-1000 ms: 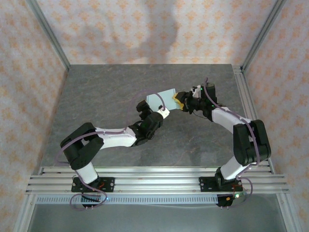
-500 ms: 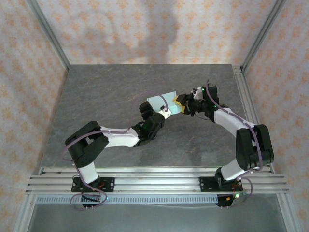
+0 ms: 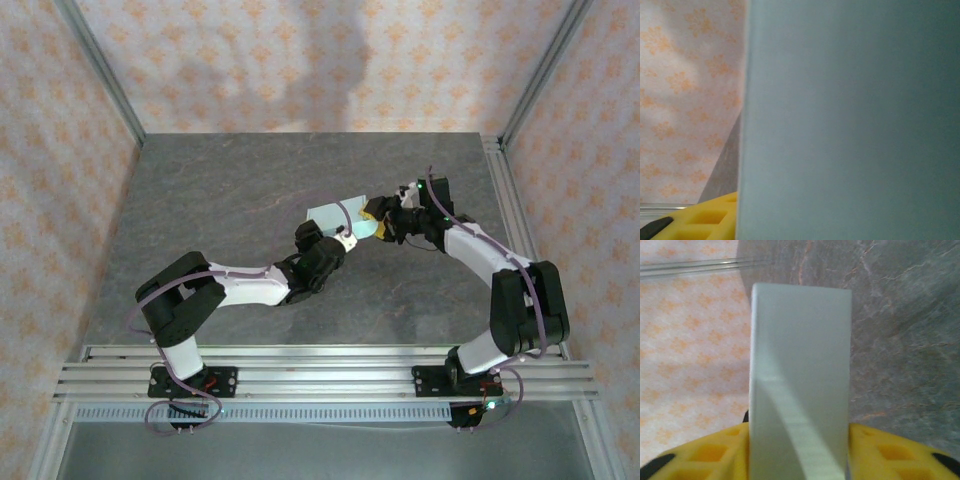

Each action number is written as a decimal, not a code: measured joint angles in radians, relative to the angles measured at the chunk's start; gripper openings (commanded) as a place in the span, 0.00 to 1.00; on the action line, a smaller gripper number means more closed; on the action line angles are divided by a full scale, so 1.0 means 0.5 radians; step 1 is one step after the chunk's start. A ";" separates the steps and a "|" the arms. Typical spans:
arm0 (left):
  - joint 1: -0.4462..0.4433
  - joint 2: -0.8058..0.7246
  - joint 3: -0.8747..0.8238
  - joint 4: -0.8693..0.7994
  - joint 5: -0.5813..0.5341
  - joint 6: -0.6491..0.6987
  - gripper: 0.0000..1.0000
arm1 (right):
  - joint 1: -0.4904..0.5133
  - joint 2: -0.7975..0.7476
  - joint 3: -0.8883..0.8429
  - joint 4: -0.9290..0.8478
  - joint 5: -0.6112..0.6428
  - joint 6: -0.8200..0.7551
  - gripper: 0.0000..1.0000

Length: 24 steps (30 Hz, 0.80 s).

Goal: Fold the paper box

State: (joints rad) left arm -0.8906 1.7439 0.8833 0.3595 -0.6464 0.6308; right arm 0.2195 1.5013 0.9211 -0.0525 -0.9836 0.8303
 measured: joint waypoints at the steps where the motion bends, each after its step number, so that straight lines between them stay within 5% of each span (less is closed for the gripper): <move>1: 0.002 0.000 0.012 -0.041 0.003 -0.023 0.46 | 0.000 -0.008 0.009 -0.037 0.021 -0.038 0.63; 5: 0.002 0.000 0.072 -0.196 0.022 -0.123 0.45 | 0.000 -0.070 0.021 -0.146 0.117 -0.163 0.75; 10: 0.008 0.000 0.177 -0.483 0.126 -0.275 0.45 | -0.002 -0.185 0.040 -0.319 0.327 -0.341 0.78; 24: 0.082 -0.068 0.581 -1.619 0.935 -0.670 0.48 | -0.013 -0.566 0.230 -0.829 0.903 -1.361 0.77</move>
State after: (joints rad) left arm -0.8497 1.7100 1.1736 -0.4500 -0.1787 0.2958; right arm 0.2131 1.2182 1.0363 -0.4667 -0.5323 0.1497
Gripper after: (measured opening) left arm 0.487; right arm 0.770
